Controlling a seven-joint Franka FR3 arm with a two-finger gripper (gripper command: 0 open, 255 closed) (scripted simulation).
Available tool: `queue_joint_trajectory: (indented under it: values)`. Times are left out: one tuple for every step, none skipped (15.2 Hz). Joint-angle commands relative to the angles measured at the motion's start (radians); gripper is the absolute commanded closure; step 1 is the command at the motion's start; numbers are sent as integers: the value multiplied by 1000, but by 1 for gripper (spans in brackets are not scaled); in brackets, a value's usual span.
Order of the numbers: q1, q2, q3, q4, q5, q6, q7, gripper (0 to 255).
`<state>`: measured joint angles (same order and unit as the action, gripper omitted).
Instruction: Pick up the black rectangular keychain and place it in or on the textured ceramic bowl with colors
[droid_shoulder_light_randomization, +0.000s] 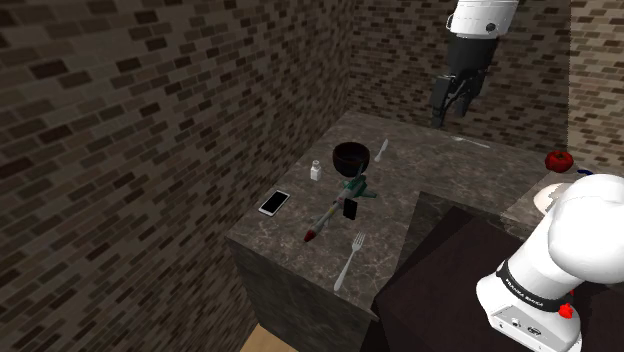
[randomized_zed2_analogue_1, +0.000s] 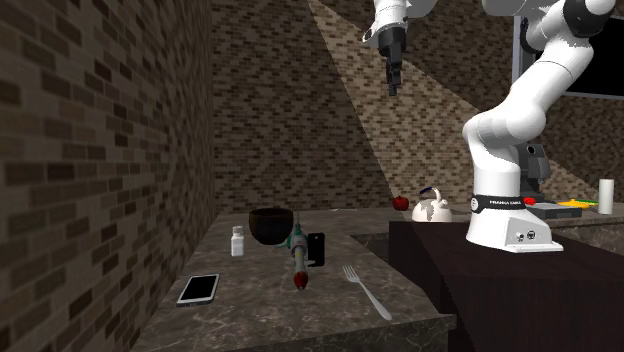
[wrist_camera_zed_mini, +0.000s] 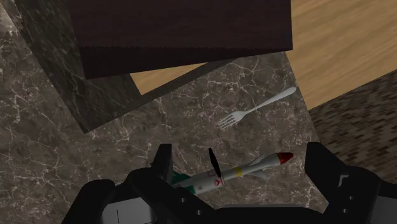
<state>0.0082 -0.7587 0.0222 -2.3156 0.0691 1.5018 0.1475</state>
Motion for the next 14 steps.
queue_joint_trajectory:
  values:
    - [0, 0, 0, 0, 0, 0, 0, 0]
    - [3, 0, -3, -33, -4, 40, -16, 0]
    - [5, 2, -6, -65, -7, 80, -31, 0]
    - [8, 6, -9, -95, -11, 121, -46, 0]
    - [11, 12, -12, -124, -14, 162, -62, 0]
    - [13, 20, -15, -152, -18, 204, -77, 0]
    - [15, 30, -18, -178, -21, 247, -92, 0]
    - [18, 41, -22, -203, -23, 290, -107, 0]
    - [20, 55, -25, -227, -26, 334, -122, 0]
    - [23, 71, -28, -248, -29, 378, -137, 0]
    - [25, 89, -32, -269, -31, 423, -152, 0]
    - [28, 110, -35, -287, -34, 469, -167, 0]
    - [30, 133, -39, -304, -36, 515, -181, 0]
    - [33, 157, -43, -319, -38, 562, -196, 0]
